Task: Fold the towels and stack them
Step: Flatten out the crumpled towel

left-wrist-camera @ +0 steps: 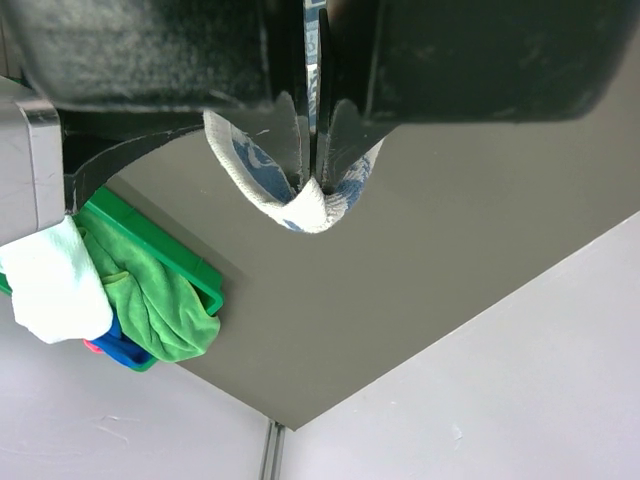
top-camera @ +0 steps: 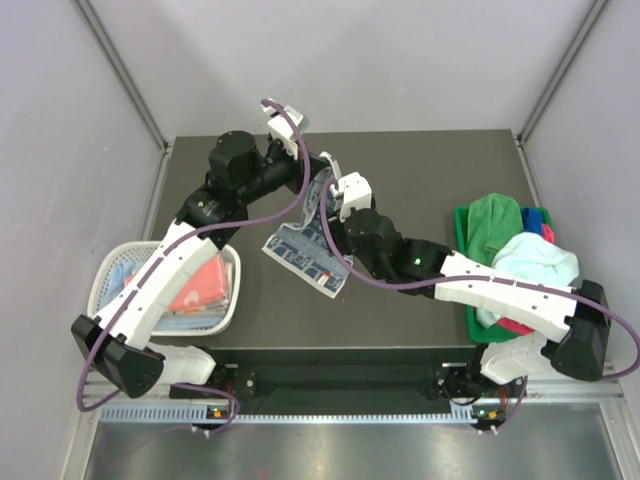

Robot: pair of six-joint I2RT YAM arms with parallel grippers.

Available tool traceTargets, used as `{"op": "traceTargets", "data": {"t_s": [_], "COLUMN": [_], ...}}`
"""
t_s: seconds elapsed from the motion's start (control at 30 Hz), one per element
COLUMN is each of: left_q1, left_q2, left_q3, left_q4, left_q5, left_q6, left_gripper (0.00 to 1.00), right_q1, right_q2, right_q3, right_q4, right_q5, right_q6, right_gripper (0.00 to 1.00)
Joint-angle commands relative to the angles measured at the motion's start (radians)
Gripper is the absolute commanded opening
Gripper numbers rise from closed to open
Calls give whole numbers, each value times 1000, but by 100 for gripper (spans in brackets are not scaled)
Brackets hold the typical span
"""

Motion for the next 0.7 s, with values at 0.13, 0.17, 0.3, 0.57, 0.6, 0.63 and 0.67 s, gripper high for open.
{"op": "traceTargets", "data": {"t_s": [0.13,0.17,0.3,0.57,0.6,0.63,0.67], "left_q1": [3,3,3,3,3,5,3], "left_q2": [2,2,5,12,12,14,16], "left_q3": [38,40,40,43,46,46,49], "left_q4": [64,64,64,61,61,61,59], "left_q5": [3,3,3,0,1,0,1], "left_q6": [-1,-1,-1,-3,-1,-1,-1], "left_gripper": [0,0,0,0,0,0,0], "right_q1": [16,17,16,16,16,16,16], "right_q2": [-9,-4,2,22,23,23,22], "right_q3": [6,6,2,-3,-6,-9,-10], "right_q4": [-48,-52,-59,-75,-79,-81,-82], "right_q5": [14,16,8,3,2,2,2], "right_q6": [40,44,50,61,64,67,70], "right_gripper": [61,59,53,49,49,49,49]}}
